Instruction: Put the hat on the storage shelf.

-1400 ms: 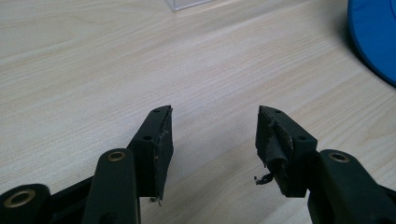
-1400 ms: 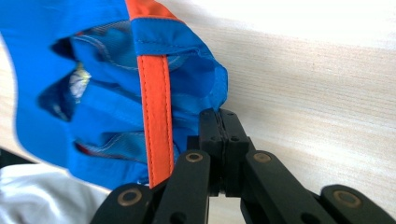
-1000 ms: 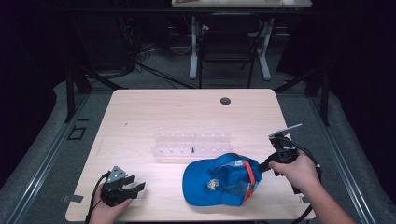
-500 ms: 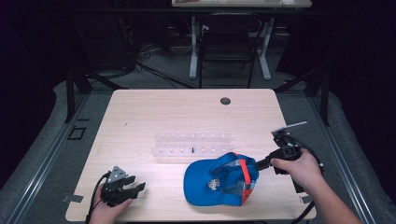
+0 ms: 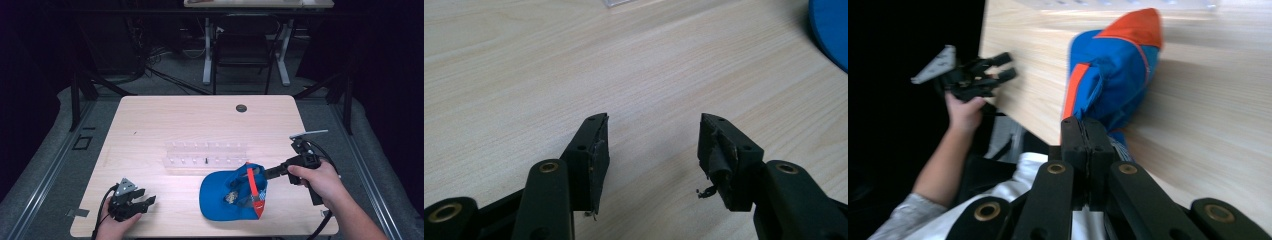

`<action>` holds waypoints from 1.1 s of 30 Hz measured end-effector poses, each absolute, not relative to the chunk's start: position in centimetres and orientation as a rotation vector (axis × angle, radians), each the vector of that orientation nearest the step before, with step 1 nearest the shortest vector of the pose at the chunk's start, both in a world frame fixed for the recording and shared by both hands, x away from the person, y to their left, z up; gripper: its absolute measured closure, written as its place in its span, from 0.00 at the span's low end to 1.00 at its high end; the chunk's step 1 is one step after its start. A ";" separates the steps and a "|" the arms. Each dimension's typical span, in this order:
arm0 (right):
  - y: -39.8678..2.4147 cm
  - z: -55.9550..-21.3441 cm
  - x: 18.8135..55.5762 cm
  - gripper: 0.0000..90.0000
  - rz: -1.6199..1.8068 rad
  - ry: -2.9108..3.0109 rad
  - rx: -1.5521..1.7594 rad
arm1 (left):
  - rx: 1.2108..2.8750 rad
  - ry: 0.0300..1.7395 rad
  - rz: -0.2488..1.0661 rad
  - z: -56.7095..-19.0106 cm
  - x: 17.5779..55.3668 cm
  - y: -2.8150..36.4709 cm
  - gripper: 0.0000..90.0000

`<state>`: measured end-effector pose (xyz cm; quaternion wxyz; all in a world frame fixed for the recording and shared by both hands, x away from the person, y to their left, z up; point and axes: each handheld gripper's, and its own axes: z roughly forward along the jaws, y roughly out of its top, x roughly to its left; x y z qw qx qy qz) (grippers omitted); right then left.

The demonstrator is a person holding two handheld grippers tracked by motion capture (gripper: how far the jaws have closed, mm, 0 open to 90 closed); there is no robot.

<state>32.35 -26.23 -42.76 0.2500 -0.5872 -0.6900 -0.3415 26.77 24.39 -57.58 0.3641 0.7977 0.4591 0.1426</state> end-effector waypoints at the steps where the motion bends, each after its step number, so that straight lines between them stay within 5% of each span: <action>1: -26.2 -42.8 32.3 1.00 -0.930 -1.879 -1.599 | 2.052 1.181 0.368 -57.6 26.8 24.4 0.52; 33: -25.7 -36.4 32.6 1.00 -1.221 -1.701 -1.383 | 2.054 1.183 0.377 -57.6 26.8 24.4 0.52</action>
